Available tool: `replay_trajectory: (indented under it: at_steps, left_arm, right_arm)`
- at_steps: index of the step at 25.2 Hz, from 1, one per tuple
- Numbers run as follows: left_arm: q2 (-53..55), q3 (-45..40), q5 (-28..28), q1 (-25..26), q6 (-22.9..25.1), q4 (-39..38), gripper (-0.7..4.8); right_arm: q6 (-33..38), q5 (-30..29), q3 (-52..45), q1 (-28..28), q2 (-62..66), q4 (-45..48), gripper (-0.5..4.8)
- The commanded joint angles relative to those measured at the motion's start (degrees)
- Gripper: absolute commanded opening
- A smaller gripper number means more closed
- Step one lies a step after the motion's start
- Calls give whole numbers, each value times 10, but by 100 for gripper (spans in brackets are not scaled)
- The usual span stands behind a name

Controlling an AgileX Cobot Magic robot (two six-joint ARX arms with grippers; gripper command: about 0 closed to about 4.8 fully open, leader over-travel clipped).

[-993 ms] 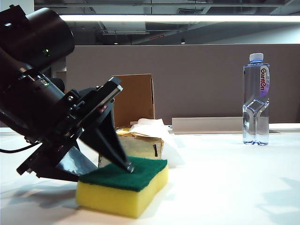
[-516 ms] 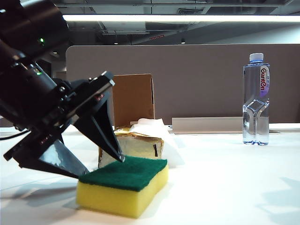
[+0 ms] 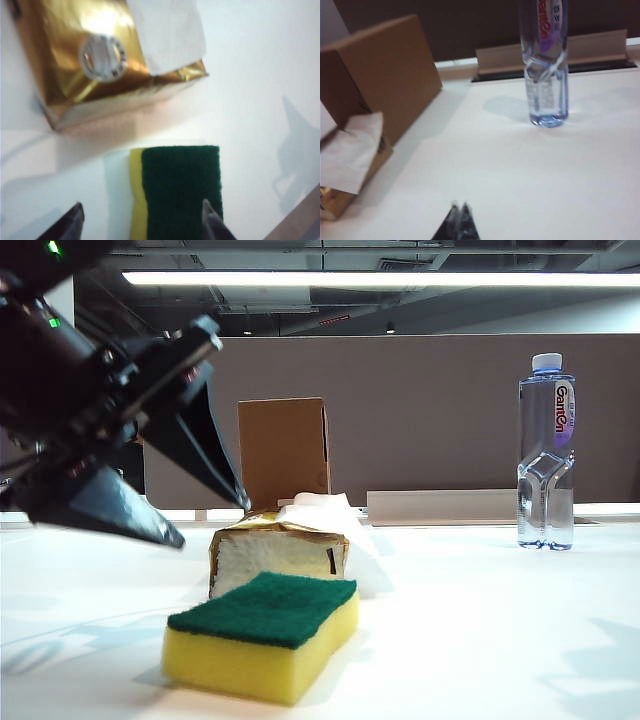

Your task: Move the sponge from left to right to wipe the table, avoiding obstacles on the table, and finally reaching the bottle of mineral water.

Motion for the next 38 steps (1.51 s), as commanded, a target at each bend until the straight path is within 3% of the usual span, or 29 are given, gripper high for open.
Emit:
replay_trajectory:
  at_steps: [1,6,10,25,32,38]
  left_arm:
    - [-30,21,-44,1,42,-18,302]
    - [-82,66,-152,1,108,-71,302]
    - [-122,66,-195,16,113,-71,303]
    - [-275,66,-179,169,182,-115,303]
    - [-316,66,-169,179,204,-159,302]
    - [-342,66,-166,178,216,-171,302]
  right_arm:
    - [13,-33,5,0,-1,18,-2]
    - [30,-43,53,1,0,-72,-2]
    - [89,-48,76,1,0,-87,-1]
    - [103,-96,86,10,0,-88,-1]
    - [113,-92,102,62,1,-89,-1]
    - [117,-53,127,125,24,-98,-1]
